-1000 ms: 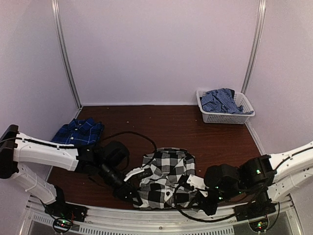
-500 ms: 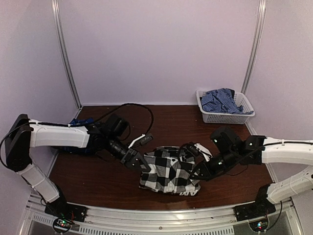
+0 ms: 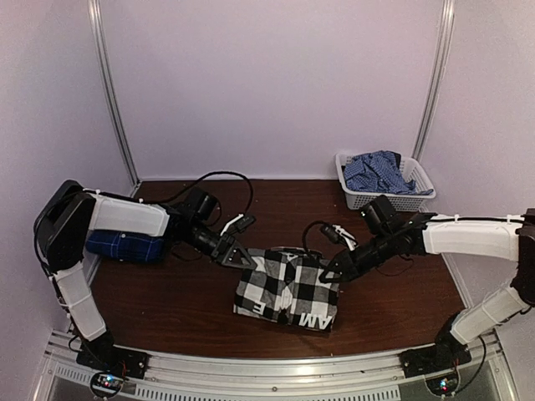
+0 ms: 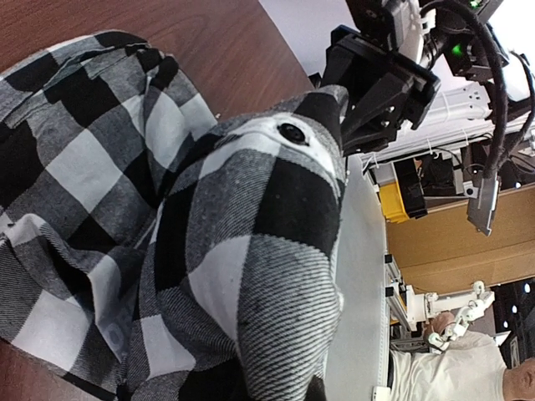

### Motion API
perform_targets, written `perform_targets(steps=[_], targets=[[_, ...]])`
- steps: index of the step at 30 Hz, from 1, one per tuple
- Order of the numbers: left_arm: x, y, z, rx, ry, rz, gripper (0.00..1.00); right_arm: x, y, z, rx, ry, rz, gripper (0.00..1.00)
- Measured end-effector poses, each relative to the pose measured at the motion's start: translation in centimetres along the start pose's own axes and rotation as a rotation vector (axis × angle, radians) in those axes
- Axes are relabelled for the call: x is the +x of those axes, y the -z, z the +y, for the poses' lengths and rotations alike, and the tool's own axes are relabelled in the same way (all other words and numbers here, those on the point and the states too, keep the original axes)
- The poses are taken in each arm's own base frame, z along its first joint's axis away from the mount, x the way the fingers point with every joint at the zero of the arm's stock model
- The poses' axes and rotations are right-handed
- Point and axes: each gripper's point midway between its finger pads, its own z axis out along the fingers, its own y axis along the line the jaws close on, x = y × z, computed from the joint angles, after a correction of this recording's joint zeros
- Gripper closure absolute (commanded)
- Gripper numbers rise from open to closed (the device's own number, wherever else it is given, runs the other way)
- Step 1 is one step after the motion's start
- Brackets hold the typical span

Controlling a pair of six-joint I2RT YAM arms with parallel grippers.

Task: Fold and stack the long sleeve shirts
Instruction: Fold the 2/3-rectangle-folded shirt at the center of the board.

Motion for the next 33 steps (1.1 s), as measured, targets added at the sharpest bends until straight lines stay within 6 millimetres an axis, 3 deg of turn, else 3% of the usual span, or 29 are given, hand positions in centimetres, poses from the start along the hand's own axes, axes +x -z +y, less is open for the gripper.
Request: perform_targets(steps=[11,18,25,30,33], targets=[[-4.1,1.1,4.8,-0.013,0.050,-0.070,1.00,-3.8,0.3,-5.2,-0.010,-0.094,-0.066,0.74],[-5.4,1.5,8.2,-0.021,0.105,-0.101,1.00,-6.4,-0.6,-8.3,-0.028,-0.138,-0.102,0.82],[-6.5,1.1,11.0,-0.026,0.149,-0.116,0.93,-7.3,-1.3,-11.2,-0.026,-0.213,-0.131,0.87],[-7.4,0.8,12.6,-0.039,0.159,-0.123,0.92,-7.7,-1.1,-12.5,-0.006,-0.241,-0.152,0.83],[-7.6,0.6,13.9,-0.073,0.173,-0.126,0.84,-7.8,-1.0,-13.4,0.022,-0.254,-0.164,0.82]])
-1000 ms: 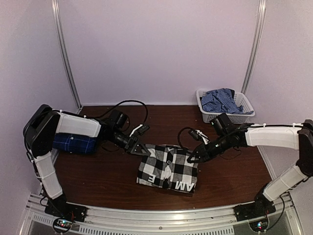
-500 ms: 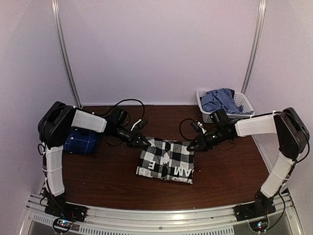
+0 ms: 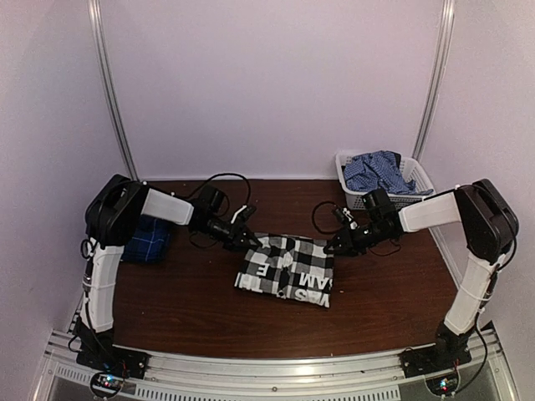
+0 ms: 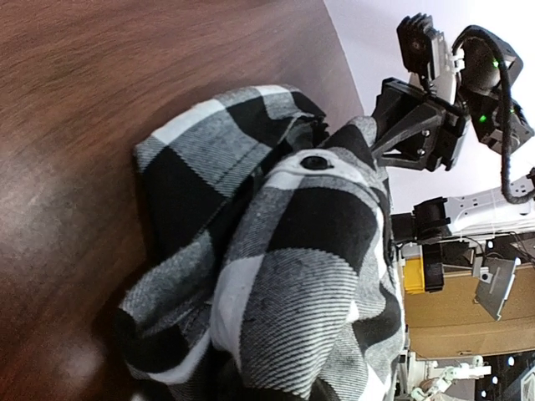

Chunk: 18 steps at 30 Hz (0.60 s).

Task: Fold and stack the long sleeve shirts
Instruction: Fold the 2/3-rectangle-folded shirt at the center of the board.

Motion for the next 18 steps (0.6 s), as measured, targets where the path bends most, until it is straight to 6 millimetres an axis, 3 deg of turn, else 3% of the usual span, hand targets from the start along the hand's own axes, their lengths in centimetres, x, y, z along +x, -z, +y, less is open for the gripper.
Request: perform_targets(steps=[12,18], targets=[[-1.4,0.2,3.2,-0.186,0.007,-0.027,0.71,-0.2,-0.2,-3.6,0.165,-0.023,-0.025,0.79],[-2.1,1.4,3.1,-0.278,-0.032,-0.051,0.64,-0.4,1.8,-3.6,0.255,-0.007,-0.064,0.72]])
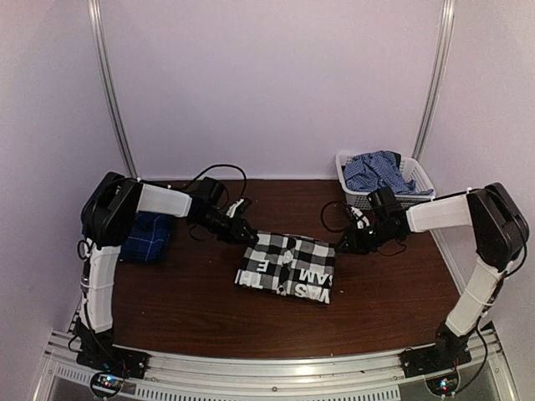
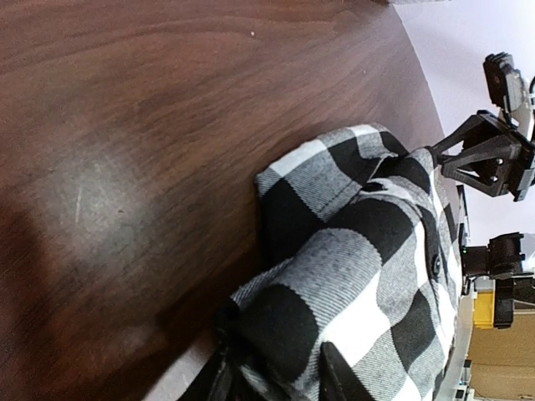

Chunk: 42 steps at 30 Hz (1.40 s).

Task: Fold and stack the long sleeve shirts
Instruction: Fold the 2/3-rectangle-folded shirt at the center of the board, then smooth out the square-folded shirt at the center of the board.

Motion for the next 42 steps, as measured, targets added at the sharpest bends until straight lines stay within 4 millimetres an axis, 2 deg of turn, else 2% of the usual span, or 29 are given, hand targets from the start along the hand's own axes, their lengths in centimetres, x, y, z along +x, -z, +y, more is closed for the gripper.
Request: perform_targets(steps=[4,7,10,15,18,21,25,28,31,35,42], targets=[[-1.0,2.1,-1.4,-0.041,-0.047,-0.053,0.62,-0.8,3.1,1.4,0.017,0.038,-0.077,0.71],[-1.3,3.9,-3.1,-0.043,-0.086,-0.103,0.61,-1.7,5.2,3.4,0.003,0.076,-0.141,0.71],[-1.4,5.0,-4.7,-0.028,-0.118,-0.150,0.60,-1.9,6.2,5.9,-0.036,0.116,-0.177,0.71],[-1.0,5.2,-7.6,0.033,-0.161,-0.208,0.60,-0.8,5.5,10.3,-0.151,0.158,-0.183,0.71],[-0.2,3.9,-10.0,0.094,-0.180,-0.211,0.60,0.7,4.2,12.3,-0.239,0.153,-0.157,0.71],[0.8,2.2,-12.0,0.150,-0.188,-0.197,0.60,2.1,2.4,13.3,-0.313,0.133,-0.122,0.71],[2.1,-0.8,-12.9,0.200,-0.173,-0.165,0.60,4.0,0.1,12.8,-0.369,0.077,-0.070,0.72],[3.8,-3.5,-12.0,0.204,-0.129,-0.116,0.61,5.5,-1.5,11.8,-0.387,0.031,-0.036,0.73],[5.1,-5.2,-10.4,0.179,-0.082,-0.086,0.61,6.7,-2.7,10.9,-0.400,-0.003,-0.011,0.73],[5.8,-5.9,-8.9,0.161,-0.060,-0.092,0.61,8.0,-3.9,9.7,-0.420,-0.040,0.004,0.74],[6.0,-5.8,-9.0,0.196,-0.090,-0.133,0.60,8.3,-3.6,9.1,-0.443,-0.054,-0.014,0.74]])
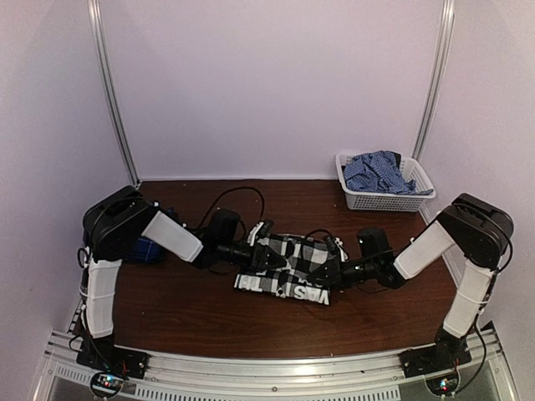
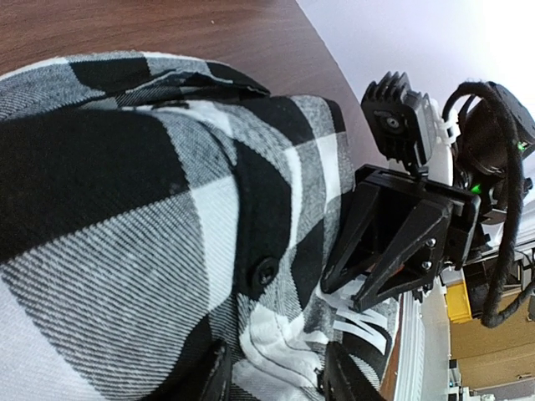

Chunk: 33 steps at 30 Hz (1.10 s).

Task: Fold and stack the long sleeve shirts
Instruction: Smooth out the square-folded shirt at the center of the board.

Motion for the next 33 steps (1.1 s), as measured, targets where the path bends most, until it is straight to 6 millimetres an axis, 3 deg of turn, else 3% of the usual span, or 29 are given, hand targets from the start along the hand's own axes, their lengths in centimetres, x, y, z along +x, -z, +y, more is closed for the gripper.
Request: perform_targets(steps=[3,7,12,16,21,25,28,33], targets=[[-0.1,0.0,-0.3,0.018,-0.010,-0.005,0.60,-0.1,0.7,0.2,0.008,0.000,-0.007,0.74],[-0.1,0.1,-0.7,0.036,-0.018,-0.001,0.60,-1.1,1.8,2.0,0.001,0.038,-0.029,0.73],[-1.0,0.1,-1.4,0.044,-0.035,-0.010,0.60,-4.0,2.3,4.7,-0.014,0.115,-0.073,0.73],[-3.0,-0.1,-2.2,0.043,-0.062,-0.041,0.60,-6.2,2.2,5.3,-0.010,0.149,-0.101,0.74],[-6.0,0.0,-2.7,0.026,-0.091,-0.100,0.60,-7.6,1.2,2.6,0.021,0.115,-0.101,0.74],[-7.5,0.1,-1.5,0.000,-0.089,-0.133,0.60,-6.9,0.4,-1.1,0.054,0.042,-0.075,0.74],[-7.1,-0.2,0.5,-0.040,-0.056,-0.126,0.60,-6.6,0.2,-2.6,0.046,0.015,-0.074,0.74],[-5.7,-0.8,2.8,-0.079,-0.019,-0.101,0.60,-6.1,1.3,-3.4,0.023,0.008,-0.100,0.74]])
